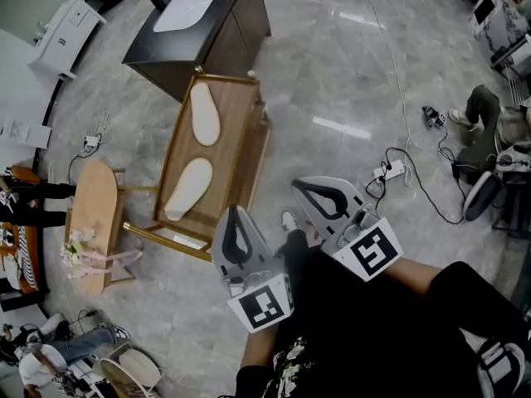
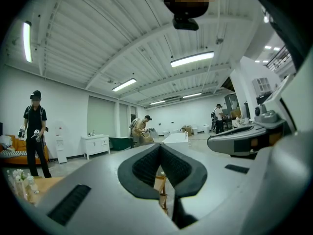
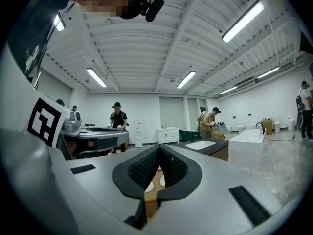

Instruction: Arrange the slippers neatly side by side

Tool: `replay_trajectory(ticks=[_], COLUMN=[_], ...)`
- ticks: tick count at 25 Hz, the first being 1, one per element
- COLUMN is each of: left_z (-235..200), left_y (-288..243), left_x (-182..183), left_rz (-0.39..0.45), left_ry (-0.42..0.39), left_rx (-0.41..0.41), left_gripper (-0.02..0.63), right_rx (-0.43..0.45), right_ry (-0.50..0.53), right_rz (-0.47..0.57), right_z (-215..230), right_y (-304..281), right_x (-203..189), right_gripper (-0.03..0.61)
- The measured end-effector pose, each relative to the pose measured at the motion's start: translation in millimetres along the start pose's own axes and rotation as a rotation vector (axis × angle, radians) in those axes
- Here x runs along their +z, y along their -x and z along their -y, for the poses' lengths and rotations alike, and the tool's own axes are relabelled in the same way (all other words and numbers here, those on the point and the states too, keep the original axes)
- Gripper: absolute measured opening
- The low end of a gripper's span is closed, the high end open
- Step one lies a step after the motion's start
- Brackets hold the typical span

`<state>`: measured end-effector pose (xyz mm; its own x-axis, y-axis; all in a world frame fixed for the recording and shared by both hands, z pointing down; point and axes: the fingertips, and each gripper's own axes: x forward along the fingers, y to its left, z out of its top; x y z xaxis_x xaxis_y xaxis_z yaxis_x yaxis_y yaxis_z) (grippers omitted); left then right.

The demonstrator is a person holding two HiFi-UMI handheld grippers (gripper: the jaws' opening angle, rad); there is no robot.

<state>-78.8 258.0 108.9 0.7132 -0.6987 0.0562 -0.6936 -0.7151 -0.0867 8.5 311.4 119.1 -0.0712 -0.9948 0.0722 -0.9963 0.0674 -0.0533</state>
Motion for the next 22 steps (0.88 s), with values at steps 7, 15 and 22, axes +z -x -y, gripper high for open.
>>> replay_trajectory(ticks=[7, 15, 22], left_z=[-21, -38, -51], left_y=[-23, -45, -59], left_x=[0, -3, -5], left_rz=[0.019, 0.028, 0.056], left_ry=[0.006, 0.002, 0.014], left_rx=[-0.026, -0.080, -0.115], left_gripper=[0.002, 0.002, 0.002], right_rx=[-0.033, -0.079, -0.125], right_ry=[0.018, 0.039, 0.039], right_rz=[-0.003, -0.006, 0.004], right_z=[2, 3, 5], right_y=[-26, -50, -61], right_x=[4, 4, 5], right_gripper=[-0.002, -0.002, -0.002])
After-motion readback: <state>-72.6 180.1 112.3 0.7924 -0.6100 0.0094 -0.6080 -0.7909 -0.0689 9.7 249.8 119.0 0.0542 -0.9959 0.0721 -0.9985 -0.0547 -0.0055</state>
